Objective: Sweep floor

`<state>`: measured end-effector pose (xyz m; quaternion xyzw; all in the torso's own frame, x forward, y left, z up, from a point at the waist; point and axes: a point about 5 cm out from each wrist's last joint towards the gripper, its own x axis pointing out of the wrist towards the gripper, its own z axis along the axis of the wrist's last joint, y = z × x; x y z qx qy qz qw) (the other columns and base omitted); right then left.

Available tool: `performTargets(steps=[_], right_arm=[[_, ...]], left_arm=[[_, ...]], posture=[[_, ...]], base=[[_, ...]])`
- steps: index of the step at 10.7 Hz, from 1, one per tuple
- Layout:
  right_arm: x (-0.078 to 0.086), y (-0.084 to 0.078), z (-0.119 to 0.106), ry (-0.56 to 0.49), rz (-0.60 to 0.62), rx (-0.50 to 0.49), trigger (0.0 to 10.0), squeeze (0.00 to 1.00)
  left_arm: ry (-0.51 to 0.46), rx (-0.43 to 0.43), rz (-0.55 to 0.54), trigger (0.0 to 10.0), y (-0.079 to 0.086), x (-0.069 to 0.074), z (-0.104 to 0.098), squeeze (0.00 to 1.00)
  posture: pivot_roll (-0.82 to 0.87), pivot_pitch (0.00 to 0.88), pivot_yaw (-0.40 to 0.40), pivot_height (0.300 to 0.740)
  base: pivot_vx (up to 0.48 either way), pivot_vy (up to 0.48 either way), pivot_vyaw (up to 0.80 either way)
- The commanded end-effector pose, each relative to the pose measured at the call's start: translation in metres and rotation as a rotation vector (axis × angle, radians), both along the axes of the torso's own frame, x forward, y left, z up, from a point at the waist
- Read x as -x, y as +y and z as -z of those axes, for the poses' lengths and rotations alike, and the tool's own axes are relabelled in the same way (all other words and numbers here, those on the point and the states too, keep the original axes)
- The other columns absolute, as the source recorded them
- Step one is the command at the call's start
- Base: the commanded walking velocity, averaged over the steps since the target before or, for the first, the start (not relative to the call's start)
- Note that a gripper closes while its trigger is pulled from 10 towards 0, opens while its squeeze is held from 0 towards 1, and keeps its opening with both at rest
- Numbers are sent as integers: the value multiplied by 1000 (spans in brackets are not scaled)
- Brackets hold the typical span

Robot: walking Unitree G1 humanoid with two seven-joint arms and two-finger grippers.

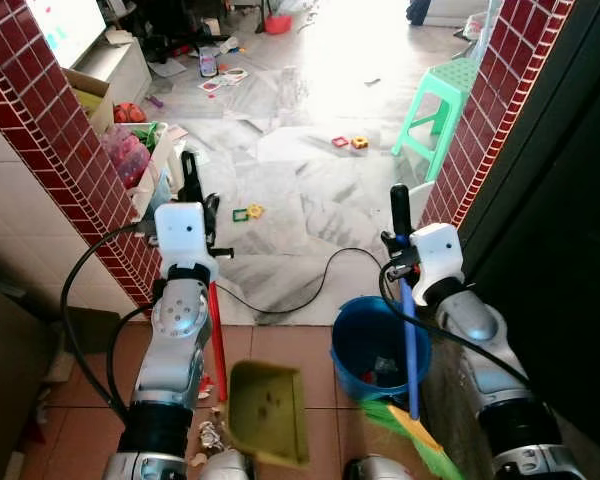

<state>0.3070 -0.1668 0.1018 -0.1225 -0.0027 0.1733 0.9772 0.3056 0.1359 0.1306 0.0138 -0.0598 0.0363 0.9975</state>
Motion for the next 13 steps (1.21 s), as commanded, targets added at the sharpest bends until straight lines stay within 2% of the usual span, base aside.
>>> performTargets(steps=[1, 2, 4, 6, 7, 9, 10, 12, 13], right_arm=[[-2, 4, -8, -25, -53, 25, 10000, 0], [0, 0, -8, -24, -71, 49, 10000, 0], [-7, -6, -18, -102, 8, 59, 10000, 0], [-13, 0, -37, -224, 72, 47, 10000, 0], [-17, 6, -43, -246, 72, 13, 10000, 0], [-22, 15, -48, -243, 69, -58, 10000, 0], [-23, 18, -49, -242, 52, -55, 10000, 0], [-19, 13, -42, -219, 52, -42, 10000, 0], [-11, 9, -34, -193, 60, -31, 10000, 0]], left_arm=[[-45, -1, -1, 10000, -3, 1, -12, 0], [-34, 8, 5, 10000, -7, 4, -9, 0], [7, 32, -11, 10000, -7, 8, -2, 0], [63, 45, -30, 10000, -1, 17, 12, 0], [85, 53, -40, 10000, 1, 21, 17, 0], [90, 55, -41, 10000, -1, 22, 18, 0], [97, 55, -38, 10000, -2, 22, 18, 0], [114, 56, -37, 10000, -1, 23, 21, 0], [122, 63, -27, 10000, 0, 26, 22, 0]], posture=[[-60, 0, 20, 740], [-68, 0, 19, 740], [-71, 0, 22, 740], [-64, 0, 23, 740], [-56, 0, 22, 740], [-51, 0, 18, 740], [-50, 0, 18, 740], [-51, 0, 19, 740], [-57, 0, 26, 740]], base=[[0, 0, 0], [0, 0, 0], [0, 0, 0], [0, 0, 0], [0, 0, 0], [0, 0, 0], [0, 0, 0], [0, 0, 0], [0, 0, 0]])
